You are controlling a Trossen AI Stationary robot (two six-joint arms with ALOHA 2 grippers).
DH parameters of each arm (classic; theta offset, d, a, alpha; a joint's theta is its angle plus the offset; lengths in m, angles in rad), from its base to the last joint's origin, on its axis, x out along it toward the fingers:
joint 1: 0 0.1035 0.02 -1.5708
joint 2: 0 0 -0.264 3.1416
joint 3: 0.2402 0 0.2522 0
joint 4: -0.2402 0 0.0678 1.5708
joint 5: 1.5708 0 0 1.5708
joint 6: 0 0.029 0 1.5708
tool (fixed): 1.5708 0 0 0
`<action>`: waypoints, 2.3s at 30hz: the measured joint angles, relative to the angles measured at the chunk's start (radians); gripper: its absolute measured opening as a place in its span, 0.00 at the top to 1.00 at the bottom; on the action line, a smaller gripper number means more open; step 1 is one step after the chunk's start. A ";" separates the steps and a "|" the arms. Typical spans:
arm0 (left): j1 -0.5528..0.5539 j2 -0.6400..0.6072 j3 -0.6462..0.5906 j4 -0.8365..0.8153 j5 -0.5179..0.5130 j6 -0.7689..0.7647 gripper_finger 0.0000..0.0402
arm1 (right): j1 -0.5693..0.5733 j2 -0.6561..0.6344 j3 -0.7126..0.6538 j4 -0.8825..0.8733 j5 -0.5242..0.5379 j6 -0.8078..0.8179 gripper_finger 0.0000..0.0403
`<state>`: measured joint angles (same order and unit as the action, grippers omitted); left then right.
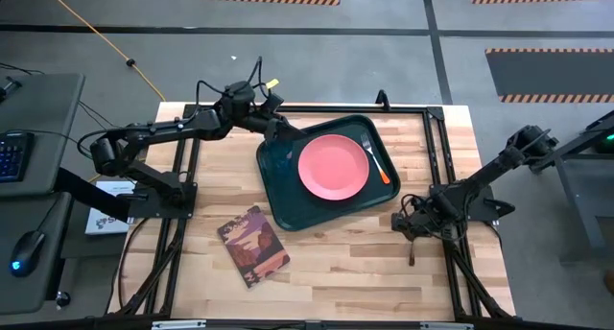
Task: Pick and place plate/cup/fork/spoon on tray
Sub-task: Put the black spoon to the right of the pink plate on the black tray
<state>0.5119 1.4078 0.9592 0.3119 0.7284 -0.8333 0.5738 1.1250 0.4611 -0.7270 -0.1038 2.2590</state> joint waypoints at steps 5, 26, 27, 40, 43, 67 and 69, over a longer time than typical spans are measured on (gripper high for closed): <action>0.014 0.000 0.000 0.009 0.056 -0.010 1.00 | 0.029 -0.089 0.060 -0.021 0.084 -0.088 0.99; -0.181 0.000 0.000 0.277 -0.180 -0.079 1.00 | -0.293 -0.195 0.127 1.166 0.553 -1.370 1.00; -0.199 0.000 0.000 0.297 -0.180 -0.098 1.00 | -0.329 -0.189 0.127 1.234 0.500 -1.416 1.00; -0.275 0.009 -0.001 0.392 -0.210 -0.485 0.64 | -0.611 -0.109 0.260 1.420 0.017 -1.588 1.00; -0.295 0.008 -0.001 0.401 -0.238 -0.530 0.53 | -0.641 -0.053 0.344 1.420 -0.073 -1.640 1.00; -0.405 0.008 0.000 0.799 -0.294 -0.744 0.46 | -0.737 0.298 0.783 1.421 -0.412 -1.692 1.00; -0.411 0.008 0.000 0.794 -0.292 -0.753 0.46 | -0.741 0.298 0.786 1.420 -0.410 -1.692 1.00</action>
<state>0.1008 1.4155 0.9592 1.1059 0.4364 -1.5859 -0.1675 1.4227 1.2471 0.6928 -0.5140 0.5671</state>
